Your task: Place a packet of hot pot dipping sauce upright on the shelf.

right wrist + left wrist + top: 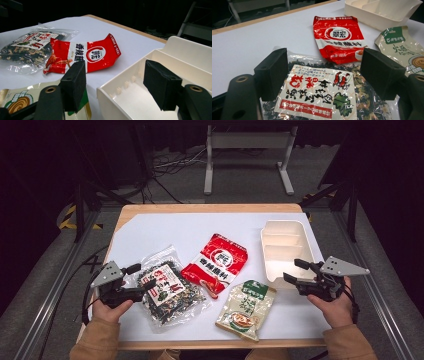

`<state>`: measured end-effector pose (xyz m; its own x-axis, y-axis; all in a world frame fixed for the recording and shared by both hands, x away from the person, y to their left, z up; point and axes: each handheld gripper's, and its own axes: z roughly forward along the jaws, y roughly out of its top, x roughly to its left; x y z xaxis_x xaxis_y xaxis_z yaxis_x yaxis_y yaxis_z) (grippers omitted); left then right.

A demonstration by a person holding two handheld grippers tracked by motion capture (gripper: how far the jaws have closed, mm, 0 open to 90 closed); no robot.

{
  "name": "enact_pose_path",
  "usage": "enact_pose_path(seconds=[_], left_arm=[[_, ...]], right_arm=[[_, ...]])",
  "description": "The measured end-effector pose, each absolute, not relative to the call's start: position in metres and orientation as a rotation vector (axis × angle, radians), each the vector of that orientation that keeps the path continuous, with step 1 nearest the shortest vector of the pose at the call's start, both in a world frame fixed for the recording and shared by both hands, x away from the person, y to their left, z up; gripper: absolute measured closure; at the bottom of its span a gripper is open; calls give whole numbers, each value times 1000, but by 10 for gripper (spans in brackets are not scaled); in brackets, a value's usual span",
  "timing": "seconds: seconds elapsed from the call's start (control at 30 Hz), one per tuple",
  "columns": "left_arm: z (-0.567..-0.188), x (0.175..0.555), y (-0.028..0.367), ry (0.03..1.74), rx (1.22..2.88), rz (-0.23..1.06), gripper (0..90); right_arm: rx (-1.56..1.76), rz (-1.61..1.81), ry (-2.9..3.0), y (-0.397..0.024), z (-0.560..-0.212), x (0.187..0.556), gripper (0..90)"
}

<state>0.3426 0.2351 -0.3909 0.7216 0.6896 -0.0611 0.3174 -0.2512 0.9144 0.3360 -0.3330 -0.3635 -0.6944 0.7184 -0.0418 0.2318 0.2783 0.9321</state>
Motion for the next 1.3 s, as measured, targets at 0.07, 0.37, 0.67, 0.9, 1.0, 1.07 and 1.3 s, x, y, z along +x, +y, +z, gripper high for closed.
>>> enact_pose_path(seconds=[0.07, 0.37, 0.67, 0.9, 1.0, 1.07, 1.3], left_arm=[[-391, 342, 235, 789, 1847, 428, 234], [-391, 341, 234, 788, 1846, 427, 234], [-391, 341, 235, 797, 1849, 422, 233], [-391, 342, 234, 800, 1852, 423, 232], [-391, 342, 235, 797, 1857, 426, 231], [-391, 342, 235, 798, 1855, 426, 231], [-391, 343, 236, 799, 1860, 427, 230]], right_arm=[[850, 1412, 2091, -334, -362, 336, 339], [848, 1409, 2094, -335, -356, 332, 332], [893, 1319, 2183, -330, -343, 327, 324], [885, 1266, 2233, -325, -338, 320, 324], [901, 1244, 2269, -322, -335, 318, 326], [900, 1231, 2289, -321, -334, 317, 331], [905, 1199, 2319, -317, -336, 314, 338]])
